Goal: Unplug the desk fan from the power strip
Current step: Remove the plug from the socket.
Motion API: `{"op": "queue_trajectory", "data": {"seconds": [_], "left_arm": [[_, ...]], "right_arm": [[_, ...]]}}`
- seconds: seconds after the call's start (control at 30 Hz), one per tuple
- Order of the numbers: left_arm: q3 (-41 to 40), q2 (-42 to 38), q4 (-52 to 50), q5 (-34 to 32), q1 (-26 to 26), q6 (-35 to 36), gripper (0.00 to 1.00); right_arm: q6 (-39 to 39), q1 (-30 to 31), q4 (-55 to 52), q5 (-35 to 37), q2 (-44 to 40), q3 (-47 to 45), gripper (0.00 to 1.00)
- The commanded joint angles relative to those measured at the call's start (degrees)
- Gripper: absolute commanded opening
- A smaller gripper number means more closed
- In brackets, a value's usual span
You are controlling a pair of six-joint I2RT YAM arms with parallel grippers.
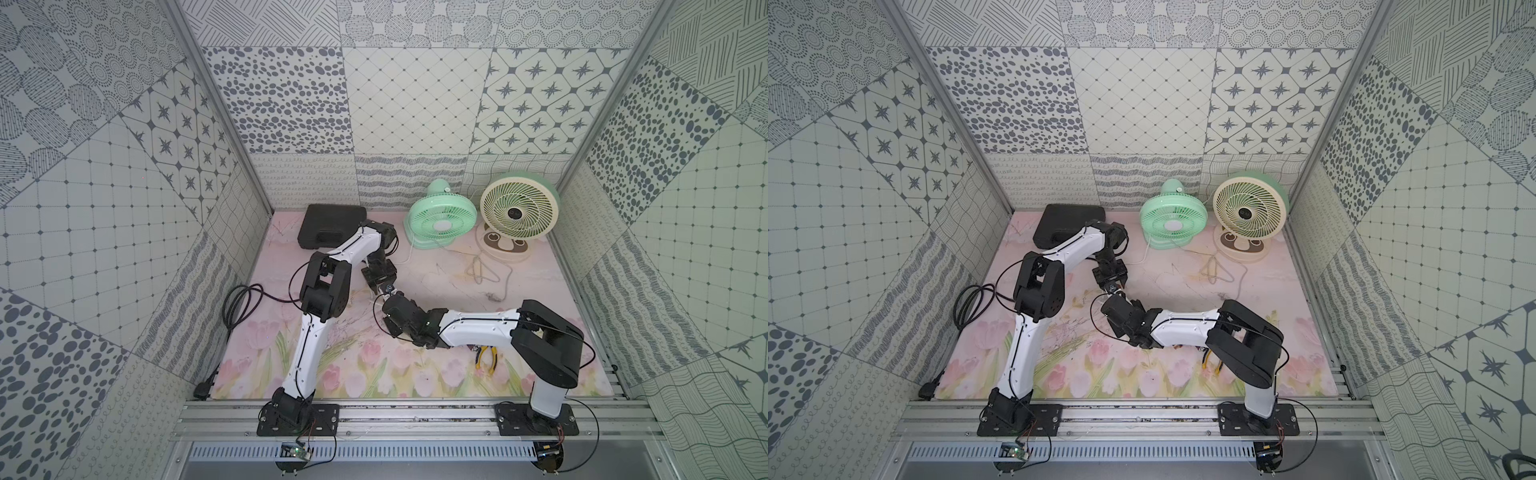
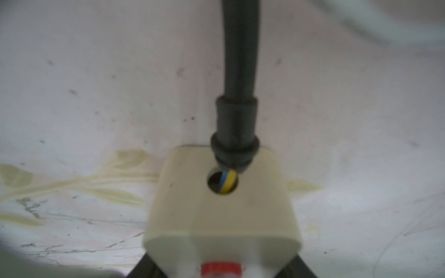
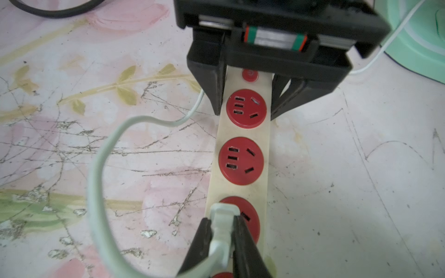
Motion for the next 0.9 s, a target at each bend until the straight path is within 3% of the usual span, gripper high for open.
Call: {"op": "queue_trajectory", "data": {"seconds": [0.0,0.23,0.6,0.87], "left_arm": [[-3.4,4.5,-5.8,-13.2,-0.1,-0.8,0.00],[-4.5,3.4,-4.5,-12.3,-0.2,-0.3,0.00],[-7.9,0.7,-0.1,-9.9,-0.1,1.5,0.00],[-9.9,-1.5,2.1,-9.1,-0.3,1.9,0.00]], "right_arm": [[-0.7,0.5,0.0,0.2,1.0,1.2,0.00],[1.7,-0.8,0.2,-1.9,-0.1,0.7,0.00],[11.8,-9.1,7.3,-15.7,-4.9,-6.7,0.00],[11.9,-9.6,7.7,-16.3,-6.7,-7.5,0.00]]}}
